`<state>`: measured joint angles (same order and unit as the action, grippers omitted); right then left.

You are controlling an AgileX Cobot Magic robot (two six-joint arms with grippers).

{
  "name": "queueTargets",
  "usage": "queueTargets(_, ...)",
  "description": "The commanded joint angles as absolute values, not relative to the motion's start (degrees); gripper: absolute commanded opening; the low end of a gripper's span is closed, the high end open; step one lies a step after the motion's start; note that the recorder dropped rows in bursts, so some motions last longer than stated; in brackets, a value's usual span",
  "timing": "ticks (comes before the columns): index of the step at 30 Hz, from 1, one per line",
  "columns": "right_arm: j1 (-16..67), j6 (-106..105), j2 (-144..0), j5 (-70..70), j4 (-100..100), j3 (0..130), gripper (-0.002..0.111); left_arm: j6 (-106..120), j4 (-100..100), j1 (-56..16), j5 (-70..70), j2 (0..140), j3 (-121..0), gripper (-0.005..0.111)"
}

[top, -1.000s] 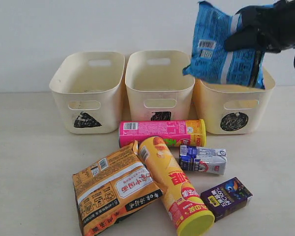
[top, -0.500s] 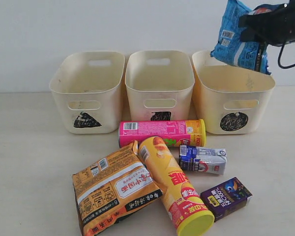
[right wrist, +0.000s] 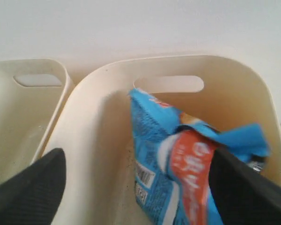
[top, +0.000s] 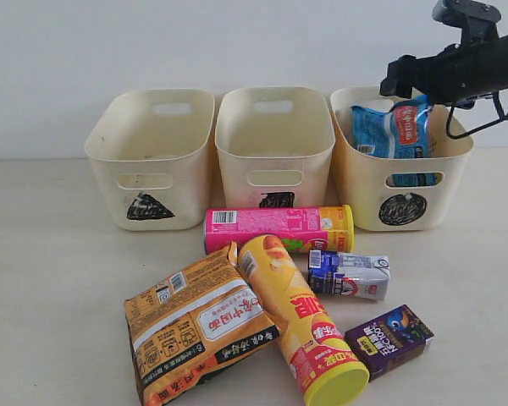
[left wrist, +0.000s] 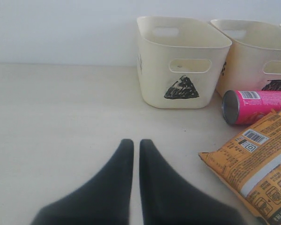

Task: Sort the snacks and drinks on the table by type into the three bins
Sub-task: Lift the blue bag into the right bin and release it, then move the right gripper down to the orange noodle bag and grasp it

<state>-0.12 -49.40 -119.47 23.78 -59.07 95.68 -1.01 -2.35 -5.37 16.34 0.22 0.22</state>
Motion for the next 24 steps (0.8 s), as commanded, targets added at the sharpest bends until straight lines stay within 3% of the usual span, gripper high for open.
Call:
queueTargets(1, -0.13, -49.93, -116.50, 26.32, -58.25, 96.19, 0.069, -1.48, -2.16, -5.24, 15.88, 0.00, 0.00, 0.004)
queueTargets(5, -0.13, -50.04, -113.10, 31.39, -52.84, 96.19, 0.045, -1.48, -2.16, -5.24, 15.88, 0.00, 0.00, 0.004)
queueTargets(9, -0.13, -45.79, -108.83, 35.97, -46.54, 96.19, 0.005, -1.48, -2.16, -5.24, 15.88, 0.00, 0.00, 0.004)
queueTargets(10, -0.13, -43.76, -107.47, 37.71, -44.08, 96.19, 0.000, -1.48, -2.16, -5.24, 15.88, 0.00, 0.00, 0.004)
queueTargets(19, 2.66, -16.41, -98.52, 45.65, -9.39, 93.48, 0.000, -1.48, -2.16, -5.24, 15.88, 0.00, 0.00, 0.004)
queueTargets(24, 4.60, -12.99, -92.94, 43.08, -4.73, 85.47, 0.000, -1.48, -2.16, -5.24, 15.88, 0.00, 0.00, 0.004)
